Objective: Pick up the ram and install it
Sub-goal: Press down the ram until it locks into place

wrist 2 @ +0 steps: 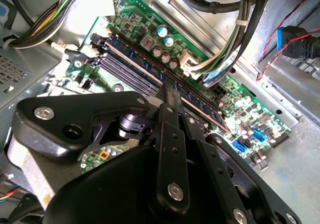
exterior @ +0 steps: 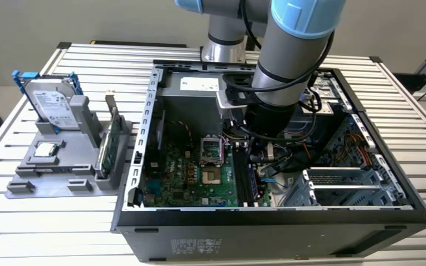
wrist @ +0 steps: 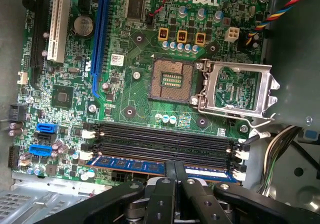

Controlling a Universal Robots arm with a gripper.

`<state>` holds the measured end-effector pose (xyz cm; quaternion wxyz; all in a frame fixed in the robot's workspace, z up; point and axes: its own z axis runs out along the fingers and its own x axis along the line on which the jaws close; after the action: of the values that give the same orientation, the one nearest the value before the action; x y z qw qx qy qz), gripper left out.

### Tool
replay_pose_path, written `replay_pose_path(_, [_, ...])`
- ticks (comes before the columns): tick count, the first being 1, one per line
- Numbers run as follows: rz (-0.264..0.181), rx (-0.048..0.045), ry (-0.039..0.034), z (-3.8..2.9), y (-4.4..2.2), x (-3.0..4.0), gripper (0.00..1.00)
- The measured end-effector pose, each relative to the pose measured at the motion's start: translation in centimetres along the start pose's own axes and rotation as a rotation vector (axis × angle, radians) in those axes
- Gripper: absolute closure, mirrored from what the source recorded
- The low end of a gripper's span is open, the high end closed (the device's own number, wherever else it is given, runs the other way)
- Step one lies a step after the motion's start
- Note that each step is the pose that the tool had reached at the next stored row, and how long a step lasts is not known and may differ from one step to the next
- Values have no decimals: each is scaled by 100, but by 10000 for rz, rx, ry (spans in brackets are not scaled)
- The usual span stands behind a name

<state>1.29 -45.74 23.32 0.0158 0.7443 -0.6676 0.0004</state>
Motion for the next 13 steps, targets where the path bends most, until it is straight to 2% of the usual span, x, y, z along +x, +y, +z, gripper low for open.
replay_pose_path(2, [15,-6,-2,0,0,0,100])
replay_pose_path(5, [191,-63,-10,0,0,1,100])
replay_pose_path(10, [383,-103,35,0,-27,5,100])
replay_pose_path(13, [417,-178,28,0,-36,15,100])
